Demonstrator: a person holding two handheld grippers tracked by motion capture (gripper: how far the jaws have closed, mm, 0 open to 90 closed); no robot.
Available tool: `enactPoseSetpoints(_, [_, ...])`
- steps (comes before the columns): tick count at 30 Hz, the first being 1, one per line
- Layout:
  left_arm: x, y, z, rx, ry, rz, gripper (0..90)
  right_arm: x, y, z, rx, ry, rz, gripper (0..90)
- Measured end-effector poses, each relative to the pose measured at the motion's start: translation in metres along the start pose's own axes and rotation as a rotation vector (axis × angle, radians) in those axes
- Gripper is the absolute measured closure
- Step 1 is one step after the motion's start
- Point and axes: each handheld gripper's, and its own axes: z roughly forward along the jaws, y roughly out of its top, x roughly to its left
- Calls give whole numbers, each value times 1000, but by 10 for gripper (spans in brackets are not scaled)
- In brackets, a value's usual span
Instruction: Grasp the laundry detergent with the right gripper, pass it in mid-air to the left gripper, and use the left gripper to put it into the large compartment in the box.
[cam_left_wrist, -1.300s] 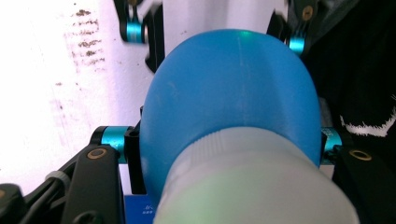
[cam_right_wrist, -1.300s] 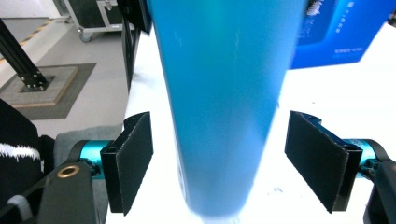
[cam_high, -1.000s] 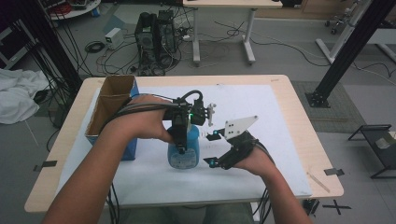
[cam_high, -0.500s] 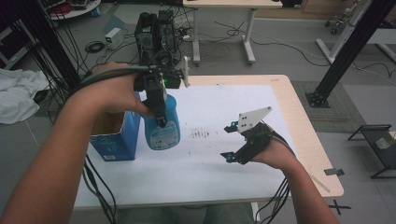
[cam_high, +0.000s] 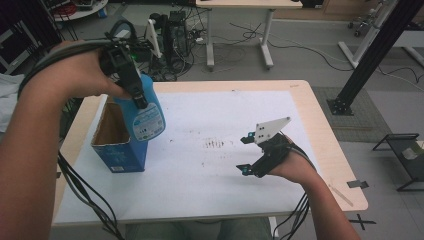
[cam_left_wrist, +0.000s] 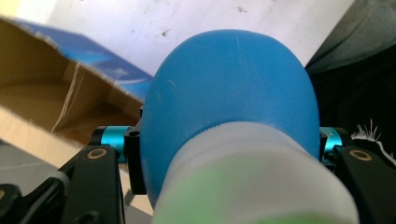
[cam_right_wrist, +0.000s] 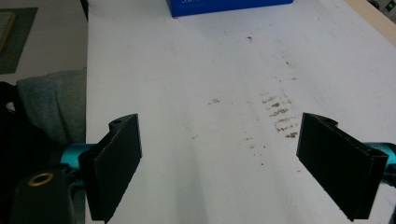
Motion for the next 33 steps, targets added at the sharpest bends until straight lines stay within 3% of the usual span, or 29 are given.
enactPoseSetpoints(4, [15, -9, -4, 5, 8, -56, 390, 0, 1, 1, -1, -5, 10, 132])
enactPoseSetpoints(10, [35, -20, -7, -14, -1, -178, 390, -1, 1, 5, 12, 0, 8, 131])
enactPoseSetpoints(13, [43, -24, -8, -25, 0, -211, 390, -2, 1, 6, 13, -4, 9, 132])
enactPoseSetpoints(16, [51, -27, -7, -9, 2, -206, 390, -3, 1, 7, 20, -3, 12, 132])
enactPoseSetpoints(22, [65, -35, -2, -10, 19, -246, 389, -4, 2, 9, 30, -2, 15, 131])
enactPoseSetpoints(24, [70, -37, 0, 3, 22, -241, 389, -5, 2, 10, 27, -3, 19, 132])
enactPoseSetpoints(33, [88, -44, 26, 18, 1, -277, 390, -4, 3, 16, 33, -3, 16, 132])
